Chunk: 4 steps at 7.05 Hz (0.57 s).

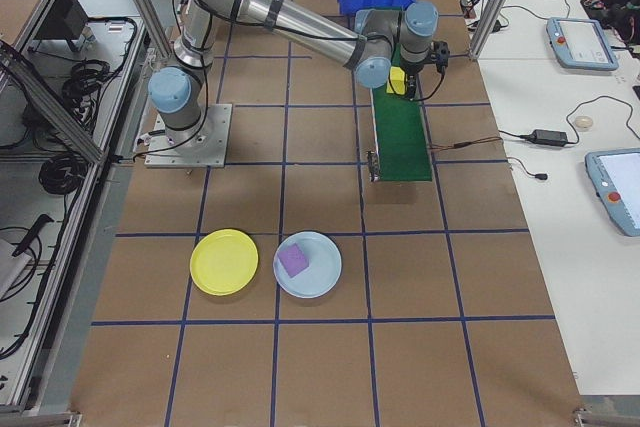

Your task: Move block left to right into plate

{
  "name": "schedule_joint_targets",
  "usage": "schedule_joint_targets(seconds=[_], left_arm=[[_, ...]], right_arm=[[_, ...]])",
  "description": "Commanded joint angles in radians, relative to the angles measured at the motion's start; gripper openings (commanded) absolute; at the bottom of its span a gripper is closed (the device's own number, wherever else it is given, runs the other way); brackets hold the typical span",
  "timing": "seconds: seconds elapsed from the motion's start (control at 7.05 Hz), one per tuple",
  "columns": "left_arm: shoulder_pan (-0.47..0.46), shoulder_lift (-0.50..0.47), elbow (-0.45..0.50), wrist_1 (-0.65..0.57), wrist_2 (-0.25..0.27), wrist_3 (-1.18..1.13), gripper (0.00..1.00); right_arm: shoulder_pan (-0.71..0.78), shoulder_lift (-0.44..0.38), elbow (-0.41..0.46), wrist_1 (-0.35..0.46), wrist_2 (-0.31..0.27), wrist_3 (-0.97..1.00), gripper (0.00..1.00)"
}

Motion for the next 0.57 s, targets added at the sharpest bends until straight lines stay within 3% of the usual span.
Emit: schedule_joint_targets(seconds=[0.0,0.43], left_arm=[[0.001,0.0,0.0,0.0,-0.002,0.0,1.0],[0.001,0.0,0.002,0.001,-0.003,0.0,1.0]], right_arm=[[0.0,0.002,0.004,0.0,0.004,0.02,1.0],[0.0,0.008,0.03,-0.002,0.006,0.011,1.0]])
